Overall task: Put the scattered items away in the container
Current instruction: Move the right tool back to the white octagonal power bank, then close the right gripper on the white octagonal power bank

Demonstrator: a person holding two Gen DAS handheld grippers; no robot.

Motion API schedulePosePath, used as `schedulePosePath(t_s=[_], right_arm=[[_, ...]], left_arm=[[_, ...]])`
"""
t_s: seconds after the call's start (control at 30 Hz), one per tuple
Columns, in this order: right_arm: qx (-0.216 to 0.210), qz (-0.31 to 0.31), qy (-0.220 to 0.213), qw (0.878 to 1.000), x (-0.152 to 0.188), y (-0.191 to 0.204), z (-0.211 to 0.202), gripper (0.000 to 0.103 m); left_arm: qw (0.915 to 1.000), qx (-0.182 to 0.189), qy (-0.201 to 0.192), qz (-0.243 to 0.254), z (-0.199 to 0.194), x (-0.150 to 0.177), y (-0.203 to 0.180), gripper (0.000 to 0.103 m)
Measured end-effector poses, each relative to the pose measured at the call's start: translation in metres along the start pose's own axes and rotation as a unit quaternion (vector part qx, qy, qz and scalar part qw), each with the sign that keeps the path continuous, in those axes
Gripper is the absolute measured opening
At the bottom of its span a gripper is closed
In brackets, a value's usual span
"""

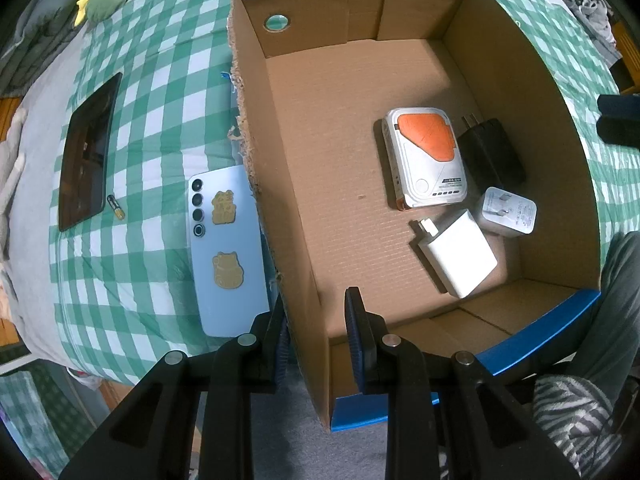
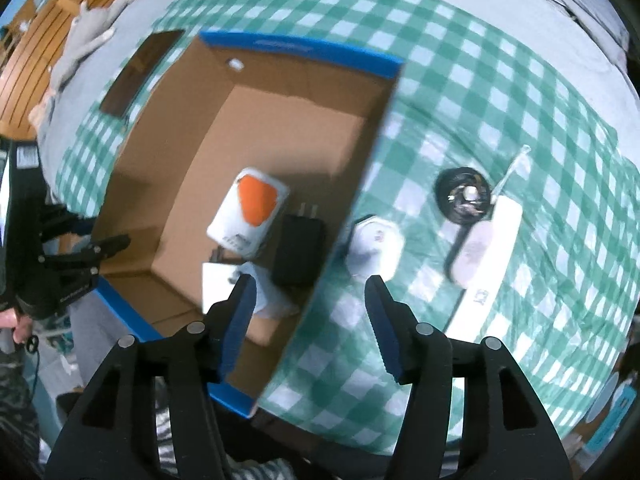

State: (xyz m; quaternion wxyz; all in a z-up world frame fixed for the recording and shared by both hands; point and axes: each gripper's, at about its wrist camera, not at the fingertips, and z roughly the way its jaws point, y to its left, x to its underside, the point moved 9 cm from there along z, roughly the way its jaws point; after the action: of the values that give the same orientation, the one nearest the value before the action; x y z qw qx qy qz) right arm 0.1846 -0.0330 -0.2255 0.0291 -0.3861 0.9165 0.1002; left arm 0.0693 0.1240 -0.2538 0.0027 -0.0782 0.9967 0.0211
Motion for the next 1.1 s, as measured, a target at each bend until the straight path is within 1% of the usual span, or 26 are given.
schedulePosePath(t_s=[0.13,0.23,0.43,0.57,0.87,1.1], right_arm=[[0.004,0.020,-0.003,1.000,-0.002,-0.021,0.001,0.059],[0.008,0.036,0.005,0.999,0.000,-0.036,0.010,0.059],[-0.002,0.072,0.033,0.997,0.007,-0.059,0.042,0.059],[-0.018,0.093,0.044,0.995,0.009,-0.066,0.060,0.059],[-0.007,0.094,0.064,0.993,0.009,-0.071,0.085,0.059],[-0.022,0.105,0.063,0.992,0.004,-0.071,0.091,0.059]], left_arm=[[1.0000,-0.001,0.000,0.000,0.000,0.000,0.000,0.024],[1.0000,-0.001,0.001,0.000,0.000,0.000,0.000,0.024],[1.0000,-0.001,0.001,0.001,0.000,0.001,0.001,0.024],[1.0000,-0.001,0.003,0.001,0.000,0.002,0.001,0.024],[1.0000,0.003,0.005,0.002,0.001,0.005,0.001,0.024],[1.0000,0.003,0.007,0.002,0.003,0.002,0.001,0.024]])
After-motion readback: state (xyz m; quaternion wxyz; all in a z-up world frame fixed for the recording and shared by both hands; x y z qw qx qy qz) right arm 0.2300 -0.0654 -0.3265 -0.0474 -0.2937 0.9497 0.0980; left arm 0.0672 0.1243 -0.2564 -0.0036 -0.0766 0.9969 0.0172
